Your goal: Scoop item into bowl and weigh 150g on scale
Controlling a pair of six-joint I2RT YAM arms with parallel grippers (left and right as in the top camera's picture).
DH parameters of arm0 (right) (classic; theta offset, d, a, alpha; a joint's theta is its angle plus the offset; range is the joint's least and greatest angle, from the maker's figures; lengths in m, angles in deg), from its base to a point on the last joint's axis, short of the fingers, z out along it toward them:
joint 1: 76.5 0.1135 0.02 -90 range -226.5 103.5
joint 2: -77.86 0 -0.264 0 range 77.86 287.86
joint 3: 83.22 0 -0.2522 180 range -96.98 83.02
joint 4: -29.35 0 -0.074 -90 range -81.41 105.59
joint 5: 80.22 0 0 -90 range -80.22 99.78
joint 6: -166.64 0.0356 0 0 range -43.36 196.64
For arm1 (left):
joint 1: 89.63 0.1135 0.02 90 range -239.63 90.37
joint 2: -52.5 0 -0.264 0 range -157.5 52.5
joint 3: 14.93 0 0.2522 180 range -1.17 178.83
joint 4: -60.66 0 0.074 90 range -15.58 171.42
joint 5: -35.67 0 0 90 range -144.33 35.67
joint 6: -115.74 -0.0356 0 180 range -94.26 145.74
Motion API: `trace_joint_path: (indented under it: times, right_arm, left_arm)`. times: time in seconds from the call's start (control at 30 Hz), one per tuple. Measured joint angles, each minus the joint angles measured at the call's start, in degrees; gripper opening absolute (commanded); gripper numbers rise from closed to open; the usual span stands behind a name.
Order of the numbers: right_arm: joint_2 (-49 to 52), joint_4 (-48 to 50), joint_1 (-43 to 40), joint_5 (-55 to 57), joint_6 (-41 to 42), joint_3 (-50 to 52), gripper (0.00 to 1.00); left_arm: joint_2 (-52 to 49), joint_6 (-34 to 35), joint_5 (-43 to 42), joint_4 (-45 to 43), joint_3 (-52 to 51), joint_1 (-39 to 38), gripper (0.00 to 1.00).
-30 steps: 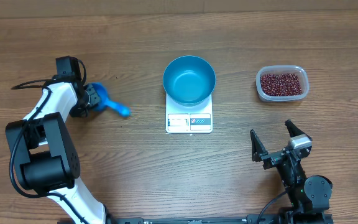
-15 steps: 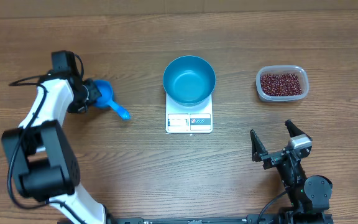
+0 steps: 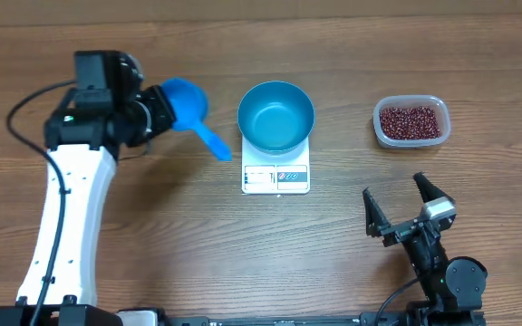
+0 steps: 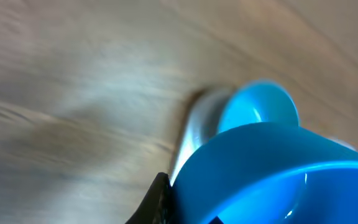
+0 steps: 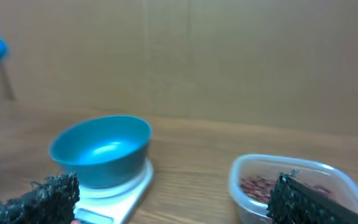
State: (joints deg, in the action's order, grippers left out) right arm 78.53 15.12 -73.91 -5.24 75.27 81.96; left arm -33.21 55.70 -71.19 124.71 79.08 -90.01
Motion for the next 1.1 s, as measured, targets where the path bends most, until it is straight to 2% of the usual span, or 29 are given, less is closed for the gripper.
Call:
trace_joint_path:
  times: [0.2, 0.4, 0.5, 0.63, 0.83, 1.1]
  right_arm:
    - [0.02, 6.36, 0.02, -10.93, 3.56, 0.00, 1.00]
    - [-0.04, 15.06, 0.00, -20.37, 16.33, 0.00, 1.00]
    - [-0.02, 15.91, 0.02, -22.47, 23.23, 0.00, 1.00]
    - [2.12, 15.76, 0.02, -23.80, 26.91, -1.99, 1.00]
    - [15.63, 15.30, 0.00, -28.30, 28.94, -13.97, 1.00]
    - [46.90, 13.14, -0.04, -45.00, 29.88, -35.06, 1.00]
  left_arm:
    - [-0.35, 4.24, -2.19, -0.57, -0.02, -6.95, 0.04]
    - [-0.33, 5.35, -3.34, -2.62, -0.02, -9.51, 0.04]
    - [-0.35, 5.92, -4.57, -5.20, -0.07, -9.57, 0.04]
    - [-0.35, 6.62, -6.93, -9.75, -0.04, -9.88, 0.04]
    - [-0.35, 9.38, -7.80, -13.40, -0.04, -12.76, 0.04]
    - [-0.39, 15.65, -5.20, -16.83, -0.07, -18.05, 0.04]
